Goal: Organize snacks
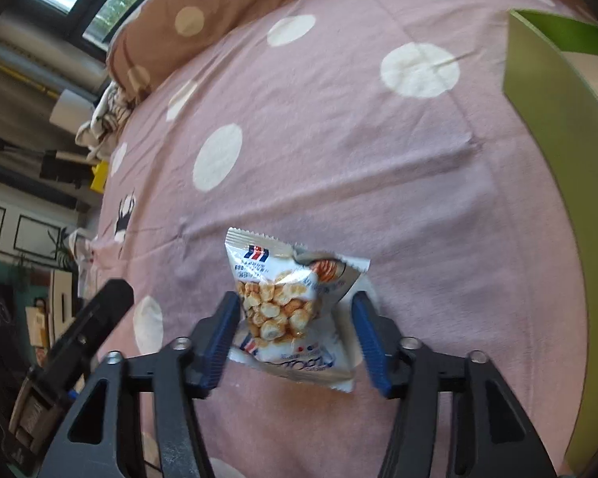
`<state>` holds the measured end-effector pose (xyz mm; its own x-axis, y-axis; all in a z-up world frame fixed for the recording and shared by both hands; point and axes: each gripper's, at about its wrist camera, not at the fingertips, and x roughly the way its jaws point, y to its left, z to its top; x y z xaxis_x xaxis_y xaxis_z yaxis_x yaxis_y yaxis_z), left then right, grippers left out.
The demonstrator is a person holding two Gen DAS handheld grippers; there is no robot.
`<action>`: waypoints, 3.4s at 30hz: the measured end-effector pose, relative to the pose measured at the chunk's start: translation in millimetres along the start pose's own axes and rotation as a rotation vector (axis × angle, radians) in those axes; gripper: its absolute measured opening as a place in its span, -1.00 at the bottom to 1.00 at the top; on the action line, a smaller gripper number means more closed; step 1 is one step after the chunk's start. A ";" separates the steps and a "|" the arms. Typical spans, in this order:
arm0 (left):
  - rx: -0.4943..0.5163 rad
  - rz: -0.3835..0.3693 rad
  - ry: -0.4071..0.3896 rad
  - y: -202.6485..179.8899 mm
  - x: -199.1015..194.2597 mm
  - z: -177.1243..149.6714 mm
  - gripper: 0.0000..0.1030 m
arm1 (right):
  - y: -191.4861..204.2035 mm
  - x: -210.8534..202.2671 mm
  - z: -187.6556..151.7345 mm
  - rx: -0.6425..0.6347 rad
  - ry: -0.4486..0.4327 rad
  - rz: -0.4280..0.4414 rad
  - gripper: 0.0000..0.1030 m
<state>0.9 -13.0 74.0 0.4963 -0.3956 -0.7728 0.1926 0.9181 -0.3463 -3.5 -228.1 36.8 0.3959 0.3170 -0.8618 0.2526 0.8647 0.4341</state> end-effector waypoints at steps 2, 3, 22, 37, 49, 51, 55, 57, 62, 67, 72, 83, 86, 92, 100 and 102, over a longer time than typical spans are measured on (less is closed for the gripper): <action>0.001 -0.026 0.011 -2.7 1.4 -1.7 0.96 | -2.7 -7.6 0.4 0.006 -0.033 0.009 0.34; 0.004 -0.046 0.019 -4.4 2.4 -2.6 0.96 | -4.3 -11.7 1.0 0.011 -0.049 0.026 0.34; 0.172 -0.172 0.207 -56.0 43.8 -34.0 0.44 | -16.2 -4.1 -0.5 0.086 -0.004 0.209 0.32; 0.280 -0.153 -0.027 -91.1 10.1 -31.8 0.03 | 2.1 -33.7 -7.1 -0.019 -0.137 0.179 -0.02; 0.450 -0.347 -0.227 -173.6 -21.1 -24.7 0.04 | -36.9 -145.6 -16.5 -0.006 -0.544 0.163 -0.02; 0.480 -0.388 -0.220 -190.5 -15.7 -23.5 0.04 | -48.8 -156.5 -17.0 0.022 -0.589 0.145 -0.02; 0.543 -0.453 -0.181 -224.1 -0.3 -24.4 0.04 | -81.8 -175.2 -19.2 0.104 -0.658 0.110 -0.02; 0.568 -0.473 -0.156 -237.8 6.7 -26.3 0.04 | -94.8 -178.3 -19.0 0.150 -0.677 0.099 -0.02; 0.609 -0.508 -0.080 -265.4 24.2 -32.6 0.04 | -124.0 -182.3 -21.5 0.255 -0.698 0.081 -0.02; 0.632 -0.515 -0.019 -282.9 38.1 -39.9 0.04 | -151.9 -182.5 -23.0 0.342 -0.697 0.067 -0.02; 0.643 -0.507 0.043 -296.5 52.5 -45.5 0.03 | -169.8 -178.8 -24.0 0.410 -0.682 0.053 -0.02; 0.641 -0.483 0.129 -308.8 75.3 -53.7 0.04 | -193.5 -168.9 -25.7 0.513 -0.625 0.013 -0.02; 0.639 -0.470 0.141 -309.0 79.3 -55.1 0.04 | -199.8 -164.7 -24.7 0.539 -0.605 0.015 -0.02; 0.624 -0.461 0.162 -308.8 85.5 -56.7 0.06 | -204.5 -161.7 -24.0 0.560 -0.586 0.006 -0.02; 0.617 -0.441 0.167 -308.8 86.8 -56.3 0.13 | -204.2 -162.6 -24.6 0.561 -0.589 -0.015 -0.02; 0.617 -0.431 0.168 -308.7 84.1 -56.0 0.15 | -201.0 -165.4 -25.7 0.545 -0.596 -0.048 -0.02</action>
<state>-64.2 -330.9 86.1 0.1445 -0.6740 -0.7245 0.8011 0.5094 -0.3142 -142.5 -444.3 85.3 0.7391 -0.1097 -0.6646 0.6152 0.5118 0.5997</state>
